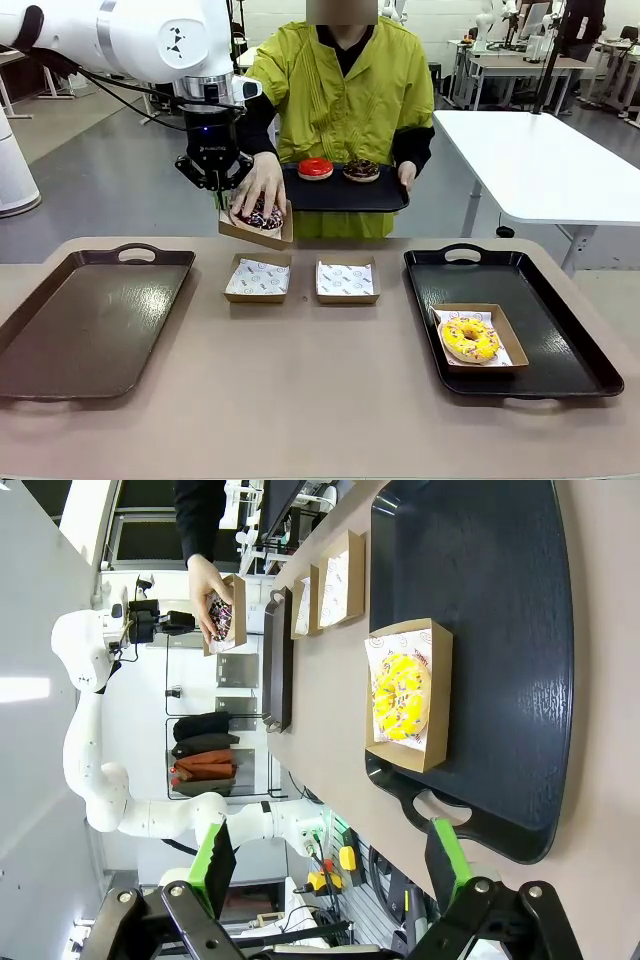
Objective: Individually package the donuts and arrange them on the tray.
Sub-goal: Place the picked Paper togo box on the Handle tray while simultaneously picking up another Paper togo box from the table with the other hand.
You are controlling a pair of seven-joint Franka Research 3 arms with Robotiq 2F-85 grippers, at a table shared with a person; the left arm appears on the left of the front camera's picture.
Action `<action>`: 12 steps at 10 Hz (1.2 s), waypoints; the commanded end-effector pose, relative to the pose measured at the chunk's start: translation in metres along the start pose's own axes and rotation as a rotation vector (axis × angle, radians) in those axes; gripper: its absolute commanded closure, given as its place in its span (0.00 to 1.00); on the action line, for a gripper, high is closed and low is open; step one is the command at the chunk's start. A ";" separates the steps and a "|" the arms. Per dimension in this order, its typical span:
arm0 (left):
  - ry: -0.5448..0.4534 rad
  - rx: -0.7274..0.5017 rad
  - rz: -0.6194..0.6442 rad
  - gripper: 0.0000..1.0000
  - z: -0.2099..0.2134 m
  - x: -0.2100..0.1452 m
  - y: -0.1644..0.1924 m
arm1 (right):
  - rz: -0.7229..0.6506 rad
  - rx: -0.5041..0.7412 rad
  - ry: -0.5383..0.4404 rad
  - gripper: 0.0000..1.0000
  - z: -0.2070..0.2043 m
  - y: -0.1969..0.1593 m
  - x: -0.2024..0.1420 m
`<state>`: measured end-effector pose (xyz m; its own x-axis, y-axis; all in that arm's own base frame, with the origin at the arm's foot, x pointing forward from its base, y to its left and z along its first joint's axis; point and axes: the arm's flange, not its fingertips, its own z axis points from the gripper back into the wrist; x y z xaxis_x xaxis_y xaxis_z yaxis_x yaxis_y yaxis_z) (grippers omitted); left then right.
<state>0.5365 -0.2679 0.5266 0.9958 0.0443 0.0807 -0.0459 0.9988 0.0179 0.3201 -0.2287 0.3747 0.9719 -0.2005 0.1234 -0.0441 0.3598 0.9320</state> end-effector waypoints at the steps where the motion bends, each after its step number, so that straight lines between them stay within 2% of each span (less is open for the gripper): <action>1: 0.001 0.003 0.008 1.00 0.001 -0.006 0.003 | -0.006 0.005 0.001 0.00 0.000 0.000 0.000; 12: 0.001 0.003 0.008 1.00 0.001 -0.006 0.003 | -0.006 0.005 0.001 0.00 0.000 0.000 0.000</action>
<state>0.5362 -0.2684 0.5265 0.9958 0.0435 0.0804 -0.0451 0.9988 0.0180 0.3204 -0.2283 0.3748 0.9721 -0.1993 0.1234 -0.0444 0.3600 0.9319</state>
